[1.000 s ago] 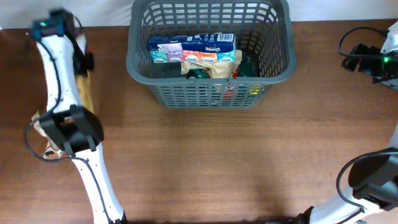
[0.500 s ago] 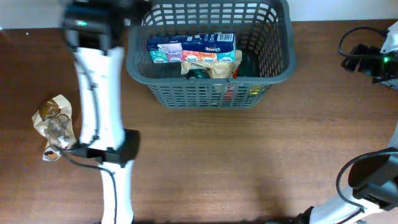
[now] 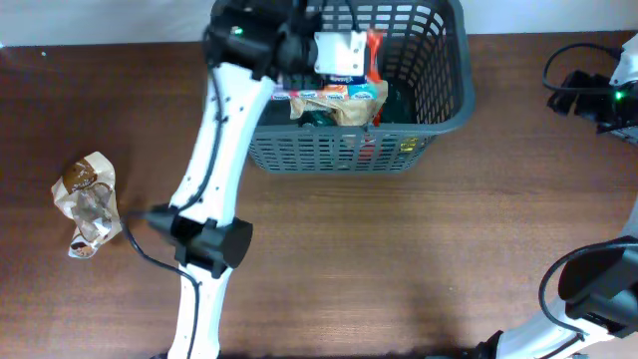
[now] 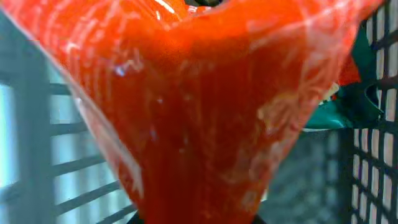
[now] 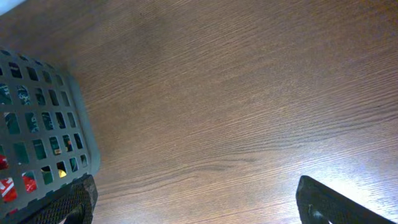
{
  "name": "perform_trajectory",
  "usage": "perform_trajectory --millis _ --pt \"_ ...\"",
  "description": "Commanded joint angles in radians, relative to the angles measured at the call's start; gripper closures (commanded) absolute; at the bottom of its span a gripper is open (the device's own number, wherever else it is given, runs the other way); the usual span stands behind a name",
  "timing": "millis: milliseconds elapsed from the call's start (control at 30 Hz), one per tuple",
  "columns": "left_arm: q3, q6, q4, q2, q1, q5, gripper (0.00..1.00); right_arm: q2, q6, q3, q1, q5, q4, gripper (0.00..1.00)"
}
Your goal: Pack container
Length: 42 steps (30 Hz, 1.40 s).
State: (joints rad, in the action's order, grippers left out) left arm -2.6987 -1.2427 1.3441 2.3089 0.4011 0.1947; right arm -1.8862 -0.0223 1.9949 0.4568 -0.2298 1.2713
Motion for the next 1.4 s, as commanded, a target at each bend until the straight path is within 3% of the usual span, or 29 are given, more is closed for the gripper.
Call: perform_trajectory --millis 0,67,133,167,200,233,267,467,733,833,933,1067,1233,1367 --pt "0.100 0.098 -0.064 -0.033 0.012 -0.047 0.98 0.015 0.009 -0.003 -0.001 -0.005 -0.001 0.01" --pt "0.110 0.175 -0.079 -0.033 0.026 -0.130 0.75 0.015 0.009 -0.003 -0.001 -0.005 -0.001 0.01" --pt "0.095 0.252 -0.091 -0.039 0.039 -0.216 0.58 0.015 0.009 -0.003 -0.001 -0.005 -0.001 0.01" --pt "0.075 0.308 -0.095 -0.043 0.045 -0.270 0.34 0.015 0.009 -0.003 -0.001 -0.005 -0.001 0.01" --pt "0.051 0.361 -0.096 -0.048 0.051 -0.317 0.16 0.015 0.009 -0.003 -0.001 -0.005 -0.001 0.01" --pt "0.027 0.397 -0.094 -0.053 0.055 -0.349 0.05 0.015 0.009 -0.003 -0.001 -0.005 -0.001 0.01" --pt "-0.001 0.431 -0.090 -0.064 0.055 -0.378 0.00 0.015 0.009 -0.003 -0.001 -0.005 -0.001 0.01" --pt "-0.055 0.482 -0.078 -0.213 0.011 -0.439 0.00 0.015 0.009 -0.003 -0.001 -0.005 -0.001 0.01" --pt "0.043 0.640 -0.049 -0.426 -0.260 -0.479 0.00 0.015 0.009 -0.003 -0.001 -0.005 -0.001 0.01" --pt "0.168 0.731 -0.016 -0.474 -0.420 -0.470 0.04 0.015 0.009 -0.003 -0.001 -0.005 -0.001 0.01" --pt "0.335 0.842 0.064 -0.475 -0.586 -0.368 0.11 0.015 0.009 -0.003 -0.001 -0.005 -0.001 0.01" --pt "0.698 0.959 0.057 -0.447 -0.783 -0.337 0.16 0.015 0.009 -0.003 -0.001 -0.005 -0.001 0.01" --pt "1.019 1.004 -0.097 -0.376 -0.916 -0.221 0.16 0.015 0.009 -0.003 -0.001 -0.005 -0.001 0.01" --pt "1.107 1.004 -0.150 -0.317 -0.934 -0.216 0.13 0.015 0.009 -0.003 -0.001 -0.005 -0.001 0.01"
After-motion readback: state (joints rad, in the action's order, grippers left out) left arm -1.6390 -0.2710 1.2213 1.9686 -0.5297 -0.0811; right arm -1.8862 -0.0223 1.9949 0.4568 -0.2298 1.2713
